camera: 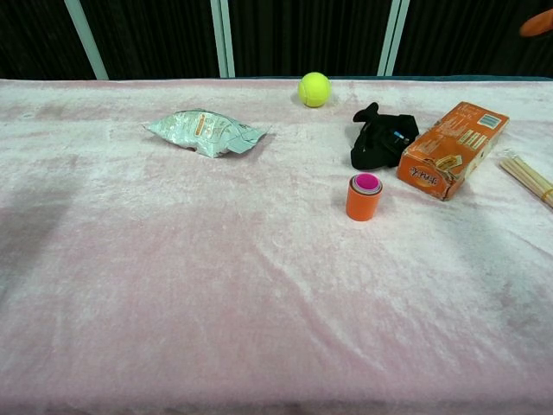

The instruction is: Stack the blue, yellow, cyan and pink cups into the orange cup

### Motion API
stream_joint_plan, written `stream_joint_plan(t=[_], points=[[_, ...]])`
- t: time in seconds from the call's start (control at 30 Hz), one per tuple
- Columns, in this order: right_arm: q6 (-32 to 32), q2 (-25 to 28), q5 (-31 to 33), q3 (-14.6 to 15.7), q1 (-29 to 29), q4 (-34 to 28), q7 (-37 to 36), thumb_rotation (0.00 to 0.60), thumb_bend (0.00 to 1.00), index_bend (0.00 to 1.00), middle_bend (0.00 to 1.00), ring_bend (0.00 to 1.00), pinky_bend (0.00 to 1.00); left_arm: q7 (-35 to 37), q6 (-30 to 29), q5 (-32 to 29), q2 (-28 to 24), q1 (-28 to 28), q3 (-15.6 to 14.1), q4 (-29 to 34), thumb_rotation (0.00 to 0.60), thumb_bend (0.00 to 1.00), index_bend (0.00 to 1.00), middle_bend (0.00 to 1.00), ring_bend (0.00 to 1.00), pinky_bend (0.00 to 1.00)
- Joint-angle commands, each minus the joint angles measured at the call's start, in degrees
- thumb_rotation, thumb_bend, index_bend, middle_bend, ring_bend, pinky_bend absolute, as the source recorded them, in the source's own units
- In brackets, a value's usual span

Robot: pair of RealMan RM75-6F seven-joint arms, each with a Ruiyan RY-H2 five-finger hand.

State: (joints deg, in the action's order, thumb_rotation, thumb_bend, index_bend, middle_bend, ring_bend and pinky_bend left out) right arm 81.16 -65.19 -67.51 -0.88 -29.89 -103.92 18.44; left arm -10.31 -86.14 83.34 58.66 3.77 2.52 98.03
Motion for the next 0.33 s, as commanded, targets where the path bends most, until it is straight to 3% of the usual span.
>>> stream_joint_plan(t=[0.03,0.33], points=[[8.93,1.34,-9.21,4.07,8.94,1.49,-4.55,0.600,0.24,0.12,0.07,0.17,0.21,0.04,-0.49,0.41,-0.06,-0.17,0.02,0.25,0.600,0.70,0.04,0.01,0.00,0.03],[10.44,1.59,-11.34,4.06,13.44,0.68,-5.45,0.600,0.24,0.08,0.06,0.17,0.21,0.12,-0.83,1.27,-0.48,-0.27,-0.14,1.06,0.600,0.70,0.04,0.01,0.00,0.03]])
